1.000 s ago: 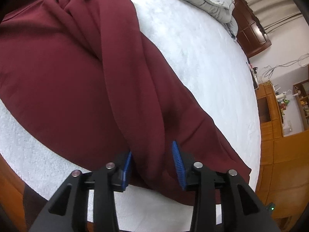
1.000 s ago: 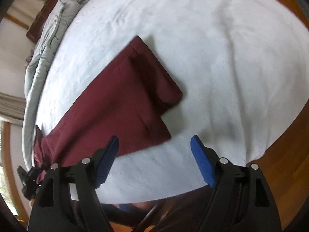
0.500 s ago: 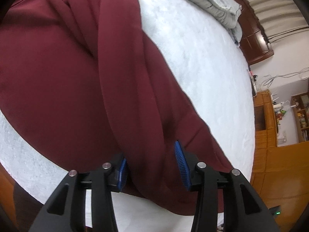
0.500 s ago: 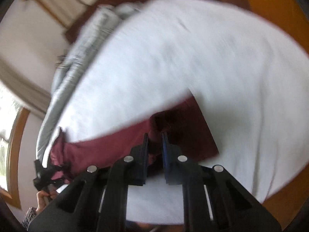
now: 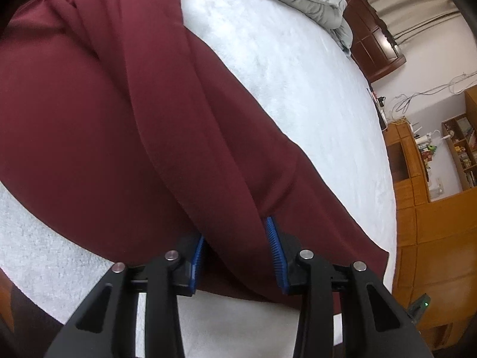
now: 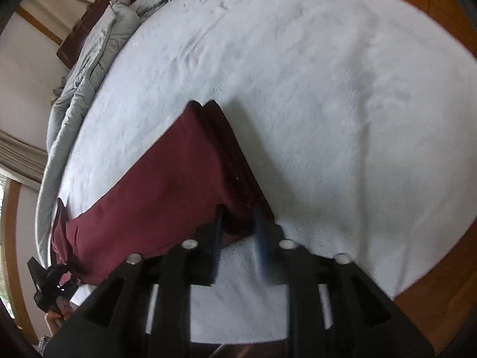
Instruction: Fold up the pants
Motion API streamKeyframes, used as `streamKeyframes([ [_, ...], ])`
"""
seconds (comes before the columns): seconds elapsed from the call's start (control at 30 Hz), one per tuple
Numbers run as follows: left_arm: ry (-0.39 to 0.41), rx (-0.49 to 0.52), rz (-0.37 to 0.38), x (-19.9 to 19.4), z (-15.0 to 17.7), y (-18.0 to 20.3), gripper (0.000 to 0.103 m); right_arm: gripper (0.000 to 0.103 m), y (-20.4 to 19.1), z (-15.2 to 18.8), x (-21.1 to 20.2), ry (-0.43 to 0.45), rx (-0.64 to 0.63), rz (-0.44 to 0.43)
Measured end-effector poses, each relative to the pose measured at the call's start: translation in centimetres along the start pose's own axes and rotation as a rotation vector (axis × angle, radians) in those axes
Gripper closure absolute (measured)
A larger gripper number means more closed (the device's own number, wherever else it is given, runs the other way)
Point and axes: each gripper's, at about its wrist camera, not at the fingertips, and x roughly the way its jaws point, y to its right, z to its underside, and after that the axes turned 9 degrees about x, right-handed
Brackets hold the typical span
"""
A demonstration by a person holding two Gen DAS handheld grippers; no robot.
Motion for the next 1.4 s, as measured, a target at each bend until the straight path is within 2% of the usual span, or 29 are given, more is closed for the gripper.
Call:
streamKeyframes([
  [0.03, -0.009, -0.017, 0.018, -0.2, -0.2, -0.2, 0.061, 0.063, -1.0, -0.1, -0.3, 0.017, -0.030, 0.033],
  [0.07, -0.014, -0.031, 0.032, -0.6, -0.4, -0.5, 0.056, 0.063, -2.1, -0.1, -0.6, 0.032, -0.072, 0.055],
  [0.13, -0.005, -0.043, 0.038, -1.8, -0.6, -1.1, 0.055, 0.059, -4.8, 0.5, -2.1, 0.061, -0.149, 0.069],
  [0.17, 0.003, -0.039, 0.035, -2.5, -0.7, -1.3, 0.053, 0.055, -5.6, 0.0, -2.2, 0.064, -0.166, 0.055],
  [0.23, 0.024, -0.008, 0.009, -4.2, -1.0, -1.9, 0.046, 0.048, -9.0, 1.0, -2.4, 0.049, -0.238, -0.025],
  [0.3, 0.044, 0.034, -0.057, -5.5, -1.4, -2.5, 0.044, 0.046, -12.9, 2.4, -1.1, -0.008, -0.314, -0.109],
  [0.4, 0.044, 0.090, -0.190, -6.8, -2.3, -4.5, 0.043, 0.046, -19.9, 5.7, 2.5, -0.165, -0.409, -0.296],
  [0.5, 0.028, 0.079, -0.252, -7.4, -2.9, -6.7, 0.043, 0.044, -26.6, 10.4, 5.4, -0.293, -0.550, -0.389],
  [0.57, 0.020, 0.063, -0.270, -8.1, -3.2, -7.9, 0.043, 0.032, -30.2, 12.9, 7.1, -0.359, -0.638, -0.417],
  [0.63, 0.014, 0.052, -0.281, -8.7, -3.3, -9.0, 0.043, 0.026, -33.8, 15.6, 8.9, -0.402, -0.754, -0.402],
  [0.7, 0.015, 0.052, -0.286, -9.3, -3.3, -9.8, 0.042, 0.020, -35.1, 17.6, 9.4, -0.407, -0.847, -0.371],
  [0.8, 0.025, 0.048, -0.287, -10.4, -2.7, -11.7, 0.040, 0.020, -36.6, 19.2, 11.0, -0.419, -0.937, -0.301],
  [0.83, 0.028, 0.047, -0.284, -10.8, -2.6, -12.1, 0.040, 0.030, -36.4, 19.8, 11.1, -0.443, -0.939, -0.309],
  [0.87, 0.029, 0.046, -0.283, -10.9, -2.6, -12.3, 0.038, 0.053, -36.4, 19.9, 11.4, -0.484, -0.934, -0.331],
  [0.9, 0.027, 0.045, -0.276, -11.0, -2.6, -12.6, 0.037, 0.061, -36.6, 19.9, 11.9, -0.548, -0.913, -0.353],
  [0.93, 0.026, 0.045, -0.269, -11.2, -2.2, -12.8, 0.036, 0.078, -36.7, 19.9, 12.1, -0.568, -0.904, -0.350],
  [1.0, 0.023, 0.042, -0.258, -11.4, -2.1, -13.1, 0.036, 0.094, -36.7, 20.1, 11.8, -0.565, -0.926, -0.354],
  [1.07, 0.016, 0.037, -0.259, -11.5, -2.4, -13.5, 0.036, 0.094, -36.4, 19.7, 10.8, -0.562, -0.907, -0.400],
  [1.13, 0.009, 0.031, -0.249, -11.7, -2.9, -14.0, 0.036, 0.094, -35.9, 20.3, 9.7, -0.544, -0.946, -0.425],
  [1.27, -0.004, 0.047, -0.252, -11.3, -5.0, -13.2, 0.035, 0.093, -35.3, 22.7, 13.3, -0.581, -0.967, -0.274],
  [1.4, -0.004, 0.094, -0.251, -10.8, -9.0, -10.8, 0.035, 0.089, -35.2, 22.1, 13.4, -0.581, -0.920, -0.289],
])
